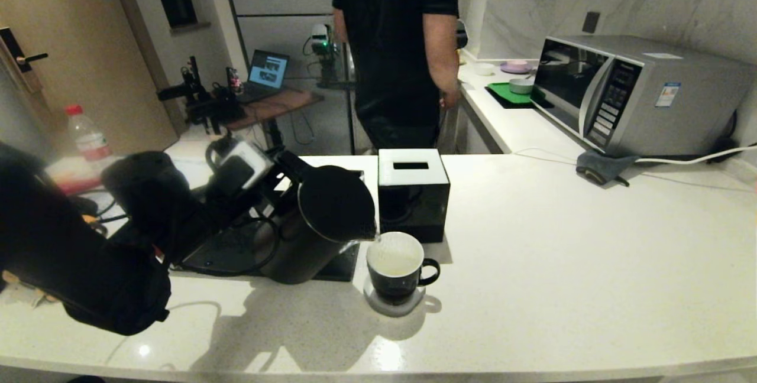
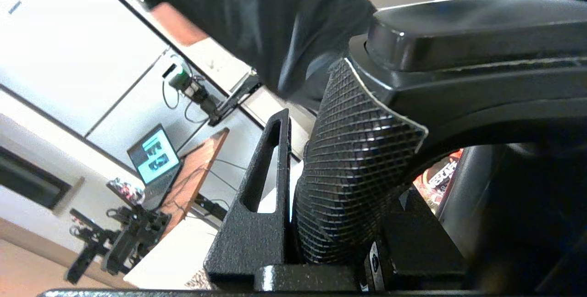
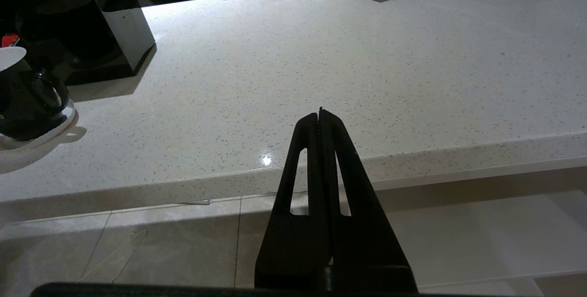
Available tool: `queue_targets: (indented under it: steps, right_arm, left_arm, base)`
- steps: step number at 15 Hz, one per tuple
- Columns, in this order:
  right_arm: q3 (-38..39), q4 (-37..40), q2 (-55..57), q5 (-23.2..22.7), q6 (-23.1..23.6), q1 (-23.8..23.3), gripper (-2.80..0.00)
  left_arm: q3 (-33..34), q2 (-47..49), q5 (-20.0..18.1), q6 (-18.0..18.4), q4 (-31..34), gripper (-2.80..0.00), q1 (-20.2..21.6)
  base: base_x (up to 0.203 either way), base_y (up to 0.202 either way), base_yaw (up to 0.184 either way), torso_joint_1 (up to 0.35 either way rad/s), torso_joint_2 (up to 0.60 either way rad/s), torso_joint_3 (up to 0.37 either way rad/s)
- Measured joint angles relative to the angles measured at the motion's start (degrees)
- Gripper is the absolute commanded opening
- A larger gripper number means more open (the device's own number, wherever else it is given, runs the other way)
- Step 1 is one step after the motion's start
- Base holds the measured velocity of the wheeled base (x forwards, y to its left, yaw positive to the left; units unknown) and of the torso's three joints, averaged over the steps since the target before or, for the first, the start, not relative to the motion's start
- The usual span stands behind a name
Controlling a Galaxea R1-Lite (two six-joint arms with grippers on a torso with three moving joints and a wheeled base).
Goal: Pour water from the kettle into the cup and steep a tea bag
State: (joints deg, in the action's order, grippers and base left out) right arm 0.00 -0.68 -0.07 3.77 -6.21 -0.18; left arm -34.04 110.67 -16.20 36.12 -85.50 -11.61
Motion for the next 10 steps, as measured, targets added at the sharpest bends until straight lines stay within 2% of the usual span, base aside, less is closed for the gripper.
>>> queue_targets:
  steps: [10]
  right_arm:
    - [0.00, 0.00, 0.00, -0.02, 0.02, 0.00, -2.80]
  left_arm:
    - [-1.85, 0.13, -1.71, 1.01, 0.75, -2.80, 0.01]
  base:
    - [0.000, 0.000, 0.000, 0.000, 0.00, 0.000]
